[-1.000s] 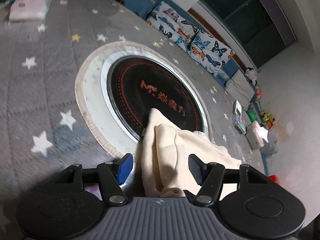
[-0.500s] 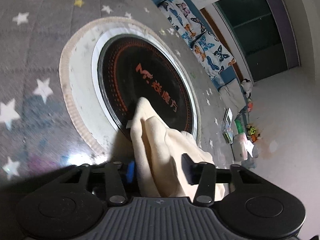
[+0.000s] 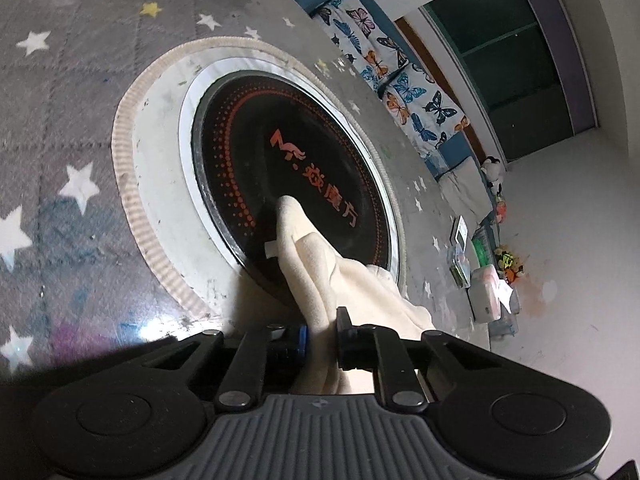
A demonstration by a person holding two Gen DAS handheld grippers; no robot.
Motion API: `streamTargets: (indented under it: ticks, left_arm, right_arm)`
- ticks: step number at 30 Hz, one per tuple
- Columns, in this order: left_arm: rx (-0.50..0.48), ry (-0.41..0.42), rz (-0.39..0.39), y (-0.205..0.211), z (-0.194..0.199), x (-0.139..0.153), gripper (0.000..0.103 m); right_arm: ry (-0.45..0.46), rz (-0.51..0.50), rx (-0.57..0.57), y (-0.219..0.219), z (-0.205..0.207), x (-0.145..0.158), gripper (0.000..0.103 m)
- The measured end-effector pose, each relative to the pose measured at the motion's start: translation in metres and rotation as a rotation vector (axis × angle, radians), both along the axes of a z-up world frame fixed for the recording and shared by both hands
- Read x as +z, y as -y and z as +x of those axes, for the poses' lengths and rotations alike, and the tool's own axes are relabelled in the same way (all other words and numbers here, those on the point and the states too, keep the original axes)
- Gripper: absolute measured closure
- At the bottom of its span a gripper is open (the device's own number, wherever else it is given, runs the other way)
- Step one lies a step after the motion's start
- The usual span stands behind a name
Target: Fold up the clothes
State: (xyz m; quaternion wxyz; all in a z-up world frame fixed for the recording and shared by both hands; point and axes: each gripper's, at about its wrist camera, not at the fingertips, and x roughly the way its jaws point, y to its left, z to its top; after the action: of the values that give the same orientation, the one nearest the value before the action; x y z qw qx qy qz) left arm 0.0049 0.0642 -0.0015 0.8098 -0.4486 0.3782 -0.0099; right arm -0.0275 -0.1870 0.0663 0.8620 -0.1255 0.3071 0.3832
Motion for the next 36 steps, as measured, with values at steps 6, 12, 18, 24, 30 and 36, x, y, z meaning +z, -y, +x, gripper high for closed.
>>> streamTargets:
  ticks: [6, 12, 18, 24, 30, 36]
  left_arm:
    - [-0.013, 0.012, 0.035, 0.003, 0.001, 0.003, 0.089]
    - [-0.02, 0.015, 0.062, 0.006, 0.002, 0.005, 0.089]
    - [-0.026, 0.016, 0.086, 0.008, 0.005, 0.007, 0.089]
    - [-0.043, 0.023, 0.134, 0.013, 0.008, 0.012, 0.089]
    - [-0.077, 0.059, 0.197, 0.024, 0.012, 0.026, 0.089]
    - [-0.139, 0.116, 0.256, 0.048, 0.022, 0.048, 0.09]
  right_arm:
    - [-0.008, -0.052, -0.223, 0.058, 0.031, -0.009, 0.077]
    - [-0.065, -0.04, -0.4, 0.107, 0.063, -0.025, 0.069]
    - [-0.141, 0.035, -0.468, 0.127, 0.085, -0.039, 0.066]
    - [-0.181, 0.109, -0.459, 0.128, 0.094, -0.047, 0.084]
    - [-0.153, 0.128, -0.445, 0.126, 0.087, -0.04, 0.094]
    - [-0.081, 0.138, -0.451, 0.136, 0.076, -0.019, 0.095]
